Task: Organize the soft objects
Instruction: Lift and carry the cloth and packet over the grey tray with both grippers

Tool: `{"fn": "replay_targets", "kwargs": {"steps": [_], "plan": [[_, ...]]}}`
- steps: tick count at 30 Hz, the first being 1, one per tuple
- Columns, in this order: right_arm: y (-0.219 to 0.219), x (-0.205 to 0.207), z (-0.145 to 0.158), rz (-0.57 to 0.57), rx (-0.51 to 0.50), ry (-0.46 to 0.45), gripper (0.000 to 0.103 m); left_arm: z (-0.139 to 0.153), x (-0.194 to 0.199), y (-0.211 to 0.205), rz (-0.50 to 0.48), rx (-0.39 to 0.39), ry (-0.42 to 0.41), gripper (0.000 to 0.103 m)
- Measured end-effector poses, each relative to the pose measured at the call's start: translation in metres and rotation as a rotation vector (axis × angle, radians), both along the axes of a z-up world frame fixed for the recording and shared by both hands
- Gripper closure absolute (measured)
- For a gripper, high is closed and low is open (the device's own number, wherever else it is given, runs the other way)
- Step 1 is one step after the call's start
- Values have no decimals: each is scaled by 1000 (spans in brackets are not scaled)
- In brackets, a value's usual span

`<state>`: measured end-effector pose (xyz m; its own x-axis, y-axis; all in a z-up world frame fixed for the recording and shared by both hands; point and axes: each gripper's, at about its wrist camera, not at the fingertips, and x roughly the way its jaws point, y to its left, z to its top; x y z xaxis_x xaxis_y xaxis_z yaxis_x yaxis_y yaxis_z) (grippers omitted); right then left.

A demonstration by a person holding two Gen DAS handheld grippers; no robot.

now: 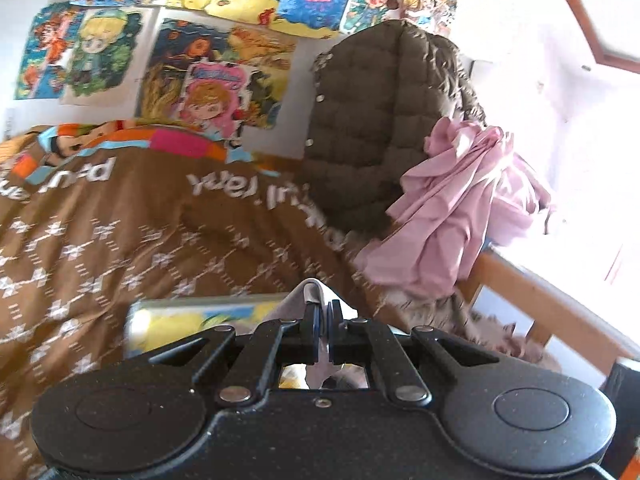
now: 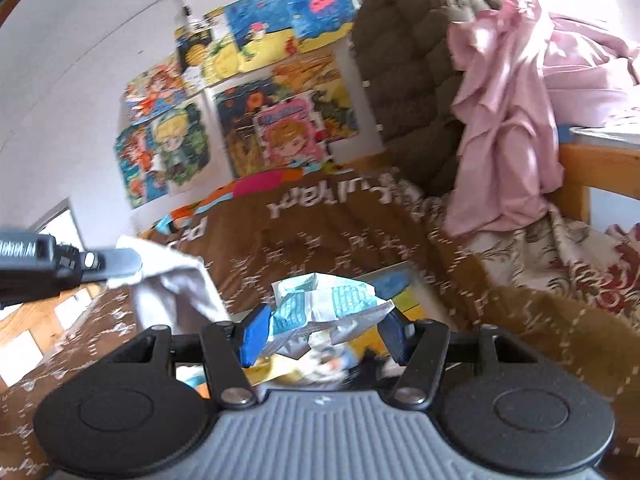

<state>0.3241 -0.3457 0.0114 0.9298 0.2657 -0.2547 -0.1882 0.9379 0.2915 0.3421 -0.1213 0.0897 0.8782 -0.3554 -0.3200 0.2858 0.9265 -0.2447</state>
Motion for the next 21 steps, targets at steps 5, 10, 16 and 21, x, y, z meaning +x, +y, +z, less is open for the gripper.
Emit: {"fn": "replay_targets", "kwargs": {"steps": [5,10,16,21], "plan": [[-24,25,-14,-66,-9,30,40,-11,45,-35,-52,-21,-22,100],[-43,42,-25,-100,-4,75,40,-37,83,-58,-73,-56,1,100],[-34,61,-37,-77,-68,106,40,-70,109,-69,-62,-47,60,100],[-21,68,-46,-57,-116,152,40,-88,118,-64,-68,-13,101,100]]}}
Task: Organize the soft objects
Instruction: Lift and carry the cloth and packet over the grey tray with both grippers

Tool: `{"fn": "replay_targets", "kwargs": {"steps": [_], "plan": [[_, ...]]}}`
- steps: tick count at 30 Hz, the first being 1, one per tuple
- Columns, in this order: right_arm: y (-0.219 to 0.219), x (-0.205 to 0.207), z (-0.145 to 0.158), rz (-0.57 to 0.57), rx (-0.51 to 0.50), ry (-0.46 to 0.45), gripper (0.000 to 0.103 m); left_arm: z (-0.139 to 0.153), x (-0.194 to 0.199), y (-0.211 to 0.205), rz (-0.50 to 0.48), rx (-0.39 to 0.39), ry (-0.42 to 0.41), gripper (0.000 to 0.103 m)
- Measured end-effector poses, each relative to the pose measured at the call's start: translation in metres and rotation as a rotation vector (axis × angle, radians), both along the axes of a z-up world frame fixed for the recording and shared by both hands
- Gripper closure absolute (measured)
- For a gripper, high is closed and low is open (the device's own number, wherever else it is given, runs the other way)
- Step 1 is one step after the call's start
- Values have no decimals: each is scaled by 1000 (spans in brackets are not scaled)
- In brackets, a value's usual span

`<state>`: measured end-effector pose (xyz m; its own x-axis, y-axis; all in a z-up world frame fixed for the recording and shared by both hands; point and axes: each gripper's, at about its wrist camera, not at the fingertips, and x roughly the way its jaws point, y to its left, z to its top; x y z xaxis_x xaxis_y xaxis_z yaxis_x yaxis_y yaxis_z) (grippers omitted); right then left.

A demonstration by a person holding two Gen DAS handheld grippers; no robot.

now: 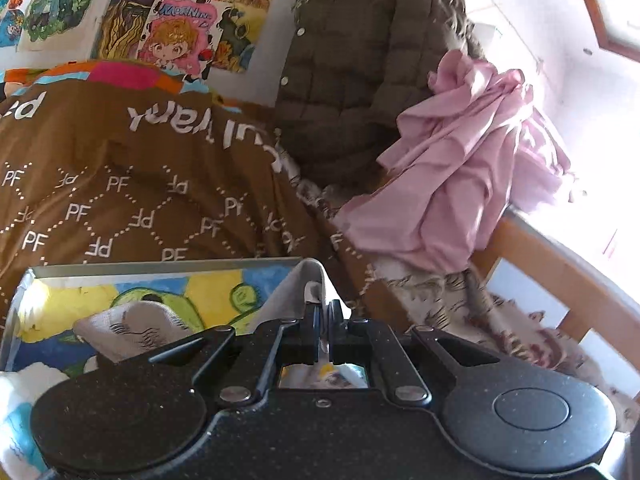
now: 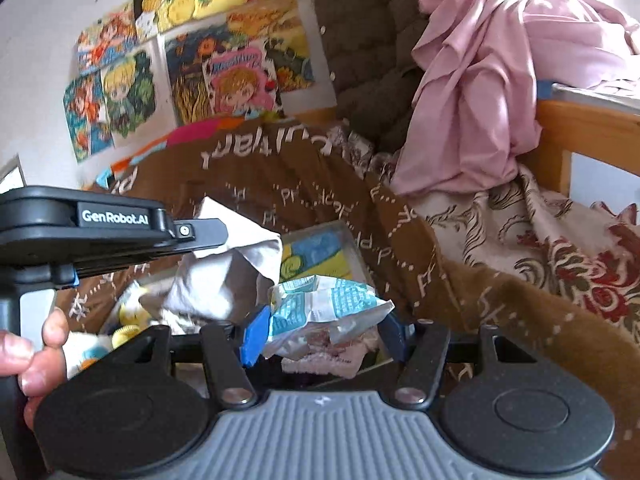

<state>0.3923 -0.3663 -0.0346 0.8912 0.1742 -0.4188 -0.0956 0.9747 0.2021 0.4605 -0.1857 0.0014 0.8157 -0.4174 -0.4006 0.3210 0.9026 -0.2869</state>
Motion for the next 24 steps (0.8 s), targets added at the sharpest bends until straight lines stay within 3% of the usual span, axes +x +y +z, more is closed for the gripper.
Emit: {"fn": "replay_targets", "kwargs": {"steps": [11,20,24], "plan": [[3,6,-7,-1,-20,40,39,-25,13,6,29,25,98,99],[2,6,-6,6,-22,52,36,-26,9,1,4,53,93,95],[1,7,-7,5,-24,58,35,-25,7,-1,5,72,84,87]]}}
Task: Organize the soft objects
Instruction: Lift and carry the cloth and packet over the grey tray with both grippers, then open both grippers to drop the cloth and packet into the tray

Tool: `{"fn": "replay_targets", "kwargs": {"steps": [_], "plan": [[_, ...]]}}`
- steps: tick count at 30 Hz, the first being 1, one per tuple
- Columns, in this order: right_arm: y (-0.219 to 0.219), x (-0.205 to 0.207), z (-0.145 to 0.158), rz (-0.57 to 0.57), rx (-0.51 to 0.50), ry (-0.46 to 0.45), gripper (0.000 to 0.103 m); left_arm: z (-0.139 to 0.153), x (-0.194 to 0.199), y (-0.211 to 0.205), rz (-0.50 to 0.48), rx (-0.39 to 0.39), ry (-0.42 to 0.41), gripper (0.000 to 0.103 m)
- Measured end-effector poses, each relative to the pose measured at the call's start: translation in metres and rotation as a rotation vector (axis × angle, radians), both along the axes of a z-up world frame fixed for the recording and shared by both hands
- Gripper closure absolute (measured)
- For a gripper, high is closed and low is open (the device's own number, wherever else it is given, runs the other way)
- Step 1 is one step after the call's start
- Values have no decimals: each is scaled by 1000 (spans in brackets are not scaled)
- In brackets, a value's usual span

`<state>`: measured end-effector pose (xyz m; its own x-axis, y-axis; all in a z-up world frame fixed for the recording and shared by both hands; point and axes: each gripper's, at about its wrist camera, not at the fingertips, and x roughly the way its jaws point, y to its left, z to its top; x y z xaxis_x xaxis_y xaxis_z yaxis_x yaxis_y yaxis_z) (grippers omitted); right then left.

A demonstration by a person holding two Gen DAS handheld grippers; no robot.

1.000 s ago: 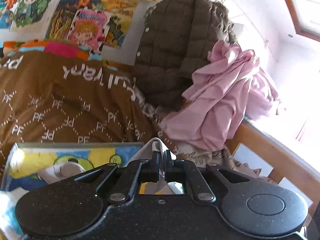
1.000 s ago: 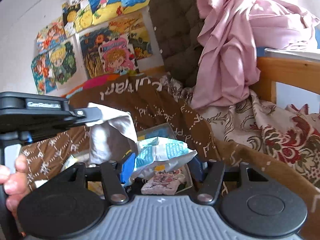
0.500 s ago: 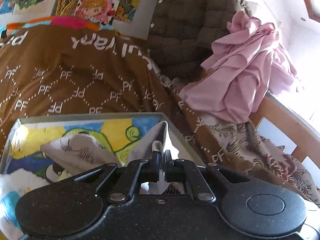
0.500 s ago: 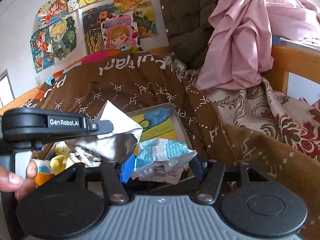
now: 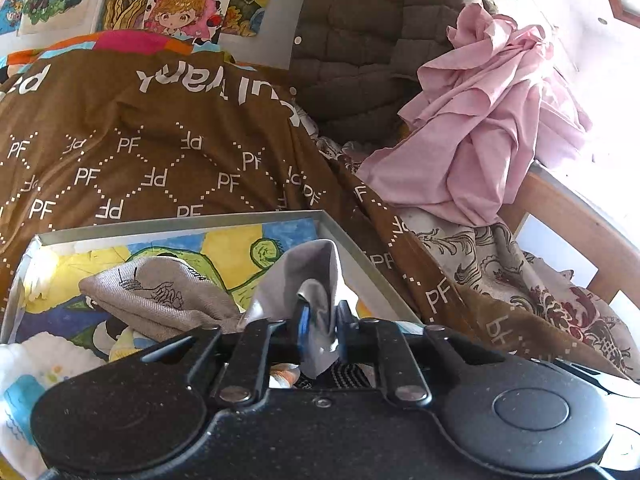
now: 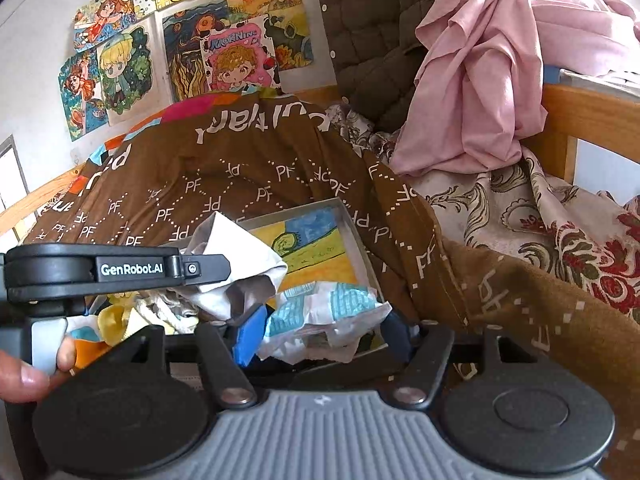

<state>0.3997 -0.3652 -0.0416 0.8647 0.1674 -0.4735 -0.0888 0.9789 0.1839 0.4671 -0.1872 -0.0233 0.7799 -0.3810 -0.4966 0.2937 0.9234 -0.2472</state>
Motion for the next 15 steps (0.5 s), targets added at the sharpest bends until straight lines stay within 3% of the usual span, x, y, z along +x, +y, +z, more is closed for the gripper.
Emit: {"fn": "replay_targets", "kwargs": {"steps": [3,5,12,15], "plan": [[1,0,0,-2,-8,2,34,1,-1,-3,1,18,-7,84],[1,1,-1,-2,-11,4,33,2,-3,-5,4,32,-12,73],[2,-1,2,-6,-24,-7,25,9,-15,-4,10,59,-54,55],[1,-3,4,-5,-28,-13,22,13,-21,1,22,52,-76,41]]}}
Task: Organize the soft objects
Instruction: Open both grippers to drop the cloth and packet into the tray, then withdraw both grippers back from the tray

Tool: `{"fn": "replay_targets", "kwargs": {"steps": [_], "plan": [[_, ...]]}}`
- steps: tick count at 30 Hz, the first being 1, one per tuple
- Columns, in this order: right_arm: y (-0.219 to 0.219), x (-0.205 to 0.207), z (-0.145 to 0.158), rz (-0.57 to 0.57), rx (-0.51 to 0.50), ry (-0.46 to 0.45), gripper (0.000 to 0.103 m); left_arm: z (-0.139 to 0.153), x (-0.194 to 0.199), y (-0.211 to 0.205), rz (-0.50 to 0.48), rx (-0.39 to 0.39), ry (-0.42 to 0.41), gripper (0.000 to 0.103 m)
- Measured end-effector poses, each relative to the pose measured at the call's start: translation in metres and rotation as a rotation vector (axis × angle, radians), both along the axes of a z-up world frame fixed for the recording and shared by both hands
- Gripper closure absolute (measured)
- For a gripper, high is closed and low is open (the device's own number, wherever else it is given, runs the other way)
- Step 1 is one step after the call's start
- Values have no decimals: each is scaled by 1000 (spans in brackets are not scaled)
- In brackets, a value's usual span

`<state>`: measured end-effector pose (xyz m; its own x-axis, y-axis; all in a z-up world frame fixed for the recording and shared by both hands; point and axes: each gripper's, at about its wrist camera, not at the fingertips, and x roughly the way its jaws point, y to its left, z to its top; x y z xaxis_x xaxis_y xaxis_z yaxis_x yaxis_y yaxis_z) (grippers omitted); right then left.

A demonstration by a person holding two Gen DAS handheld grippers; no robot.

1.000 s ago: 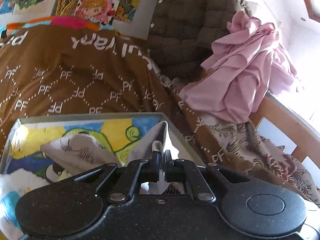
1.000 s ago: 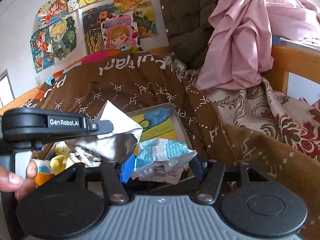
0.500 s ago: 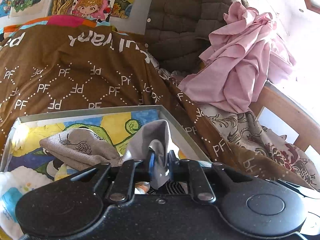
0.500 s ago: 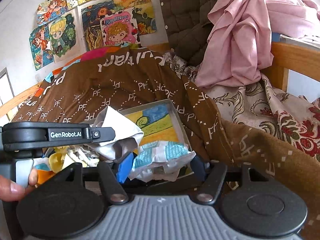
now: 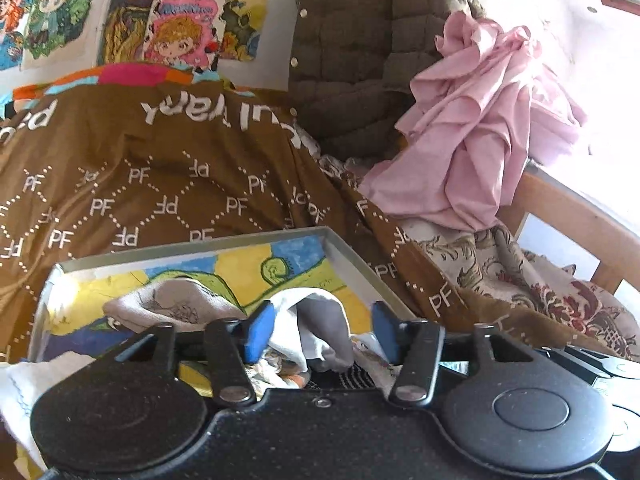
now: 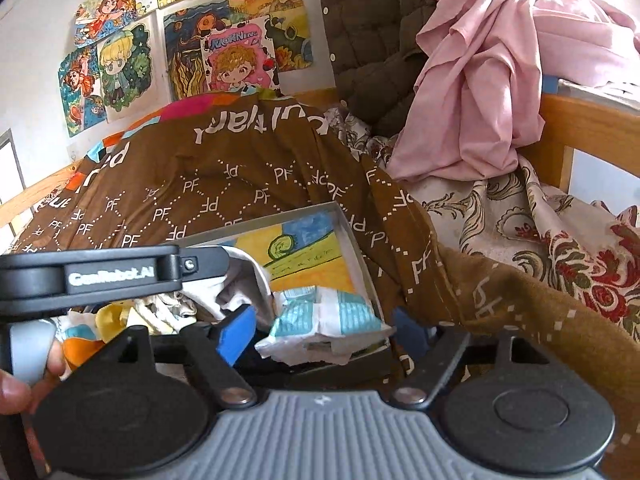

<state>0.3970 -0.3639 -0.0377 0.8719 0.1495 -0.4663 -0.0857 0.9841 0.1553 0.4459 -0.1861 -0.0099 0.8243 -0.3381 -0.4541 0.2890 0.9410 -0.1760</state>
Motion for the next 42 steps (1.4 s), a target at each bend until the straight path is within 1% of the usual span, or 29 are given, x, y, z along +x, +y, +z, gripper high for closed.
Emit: {"fn": "replay_targets", "kwargs": {"steps": [2,4,7,10,12,14,19,20,24,29,32,42], "plan": [[-1,-2,2,-4,-3,-5,20,4,-5,4,13,-1,-19,32],[-1,-4,5,-9,-4,-11,19,9,-9,8,24,-1,-33,29],[-3,-10,11,-15,2,-26,16,15,-17,16,39,-5,-45,22],[-4,-17,19,-18,3,-44,14,22,-26,24,50,-6,-56,20],[-3,-24,26,-20,2,-59,12,26,-34,29,61,-10,-65,16],[-3,-31,33,-21,2,-75,10,31,-43,35,77,-20,-79,8],[-1,-52,49,-25,-6,-107,6,42,-69,46,107,-23,-107,5],[0,-57,53,-28,-14,-113,6,44,-74,47,111,-20,-117,3],[6,-75,64,-28,-37,-133,4,52,-95,55,126,-29,-136,1],[17,-97,75,-9,-66,-158,2,59,-117,65,147,-43,-139,1],[26,-109,84,-5,-97,-186,1,61,-129,72,155,-35,-145,1],[41,-134,102,31,-110,-244,0,66,-160,100,213,-18,-161,1]]}}
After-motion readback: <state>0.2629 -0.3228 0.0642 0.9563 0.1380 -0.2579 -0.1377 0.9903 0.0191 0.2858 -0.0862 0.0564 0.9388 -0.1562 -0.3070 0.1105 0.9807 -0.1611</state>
